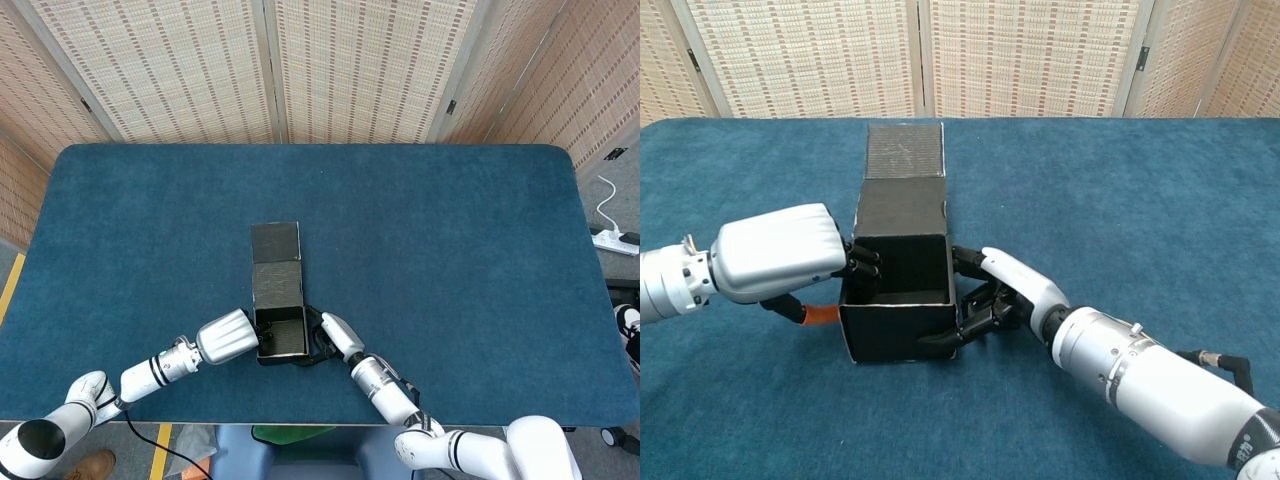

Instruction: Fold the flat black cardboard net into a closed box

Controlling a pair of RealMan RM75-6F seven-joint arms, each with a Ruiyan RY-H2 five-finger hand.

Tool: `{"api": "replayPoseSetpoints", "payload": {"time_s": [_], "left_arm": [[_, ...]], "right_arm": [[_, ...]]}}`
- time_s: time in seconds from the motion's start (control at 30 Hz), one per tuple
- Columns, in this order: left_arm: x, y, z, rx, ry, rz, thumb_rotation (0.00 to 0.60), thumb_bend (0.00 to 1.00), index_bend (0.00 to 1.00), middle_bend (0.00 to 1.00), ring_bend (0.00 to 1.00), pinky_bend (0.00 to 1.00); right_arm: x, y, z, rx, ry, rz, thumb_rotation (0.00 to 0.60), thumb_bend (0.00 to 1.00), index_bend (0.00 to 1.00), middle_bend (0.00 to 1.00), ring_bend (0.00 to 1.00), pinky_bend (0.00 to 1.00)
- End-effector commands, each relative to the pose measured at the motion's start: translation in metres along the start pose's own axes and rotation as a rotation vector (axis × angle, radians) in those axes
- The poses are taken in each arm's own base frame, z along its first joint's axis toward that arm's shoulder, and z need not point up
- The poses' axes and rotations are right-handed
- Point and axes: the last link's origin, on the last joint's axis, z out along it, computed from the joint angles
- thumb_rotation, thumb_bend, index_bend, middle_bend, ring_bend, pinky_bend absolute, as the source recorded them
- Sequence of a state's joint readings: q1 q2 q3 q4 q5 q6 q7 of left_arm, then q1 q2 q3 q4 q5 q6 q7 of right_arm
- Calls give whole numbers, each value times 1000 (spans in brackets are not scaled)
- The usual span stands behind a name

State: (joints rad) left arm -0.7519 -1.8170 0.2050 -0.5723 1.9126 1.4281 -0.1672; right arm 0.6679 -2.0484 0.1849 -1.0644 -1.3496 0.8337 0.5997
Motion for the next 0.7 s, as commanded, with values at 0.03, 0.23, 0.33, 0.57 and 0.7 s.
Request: {"api": "replayPoseSetpoints", "payload": {"time_s": [0.03,0.23,0.33,0.57,0.7], "left_arm": [[1,1,-1,-3,12,-5,600,334,717,692,846,913],[4,-3,-2,24,38,-35,600,333,667,648,846,912],[6,-6,-3,40,48,-42,600,332,564,563,846,912],[16,-16,-9,94,95,-58,600,317,371,392,834,913],[25,-22,-17,129,132,-80,600,312,271,330,820,920]], "right_arm": [[0,-1,0,1,5,4,600,188,553,650,778,1000],[-2,-5,2,15,10,13,600,188,553,650,778,1000],[-3,-8,4,22,20,24,600,188,553,649,778,1000],[0,-16,14,34,53,31,600,188,553,636,778,1000],[3,-15,19,21,81,22,600,188,553,613,778,1000]]}}
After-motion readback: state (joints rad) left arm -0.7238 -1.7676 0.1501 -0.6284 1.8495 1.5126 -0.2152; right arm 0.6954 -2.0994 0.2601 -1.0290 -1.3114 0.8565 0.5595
